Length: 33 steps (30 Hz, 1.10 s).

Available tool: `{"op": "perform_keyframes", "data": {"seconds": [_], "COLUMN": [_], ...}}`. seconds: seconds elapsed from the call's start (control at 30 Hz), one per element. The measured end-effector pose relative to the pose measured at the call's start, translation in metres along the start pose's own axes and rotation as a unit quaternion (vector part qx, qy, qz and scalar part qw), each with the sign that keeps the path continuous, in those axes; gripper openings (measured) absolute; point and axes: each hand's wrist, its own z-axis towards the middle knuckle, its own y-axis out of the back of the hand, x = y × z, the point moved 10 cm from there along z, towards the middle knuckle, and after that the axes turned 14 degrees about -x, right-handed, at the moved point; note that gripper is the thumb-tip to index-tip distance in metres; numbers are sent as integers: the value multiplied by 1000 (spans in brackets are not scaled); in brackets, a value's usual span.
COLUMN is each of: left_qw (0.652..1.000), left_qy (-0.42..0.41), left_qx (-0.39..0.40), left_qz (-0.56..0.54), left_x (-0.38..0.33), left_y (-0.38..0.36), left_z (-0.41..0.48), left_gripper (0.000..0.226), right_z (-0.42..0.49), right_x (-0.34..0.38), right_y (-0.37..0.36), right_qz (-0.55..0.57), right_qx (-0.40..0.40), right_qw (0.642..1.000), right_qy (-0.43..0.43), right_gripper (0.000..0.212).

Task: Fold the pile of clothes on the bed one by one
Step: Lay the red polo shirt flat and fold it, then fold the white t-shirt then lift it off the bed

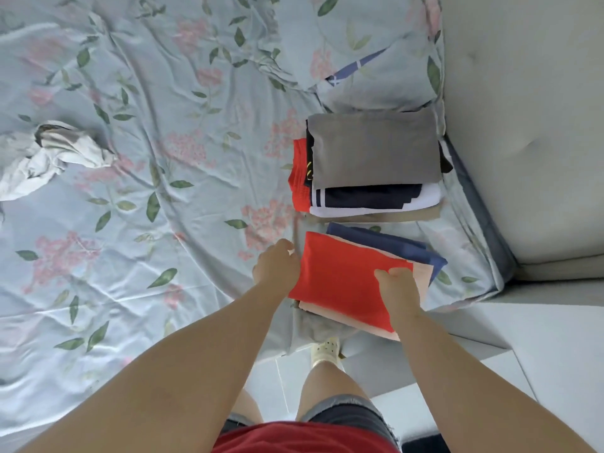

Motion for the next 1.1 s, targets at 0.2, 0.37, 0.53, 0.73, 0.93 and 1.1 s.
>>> {"op": "perform_keyframes", "data": {"seconds": [0.2,0.37,0.53,0.73,0.93,1.1], "left_qw": [992,985,981,978,975,974], "left_qy": [-97,-115,-110,-78,-36,-11], "left_qx": [-64,-106,-137,-175,-206,-221], "left_qz": [54,73,84,86,76,55], "left_x": [46,139,237,332,397,447], "left_y": [76,162,249,315,358,384], "left_z": [13,27,25,18,14,25], "left_gripper": [33,32,32,31,32,33], "right_z": [-83,-194,-323,-428,-493,-525], "right_x": [96,176,216,247,271,280], "right_y": [-59,-119,-202,-264,-310,-344], "right_qz": [-59,-41,-109,-168,-181,-202], "right_qx": [51,30,75,98,134,148], "right_qw": [983,957,917,861,817,797], "right_qy": [165,284,377,470,531,550], "right_gripper": [40,40,41,39,35,34]}}
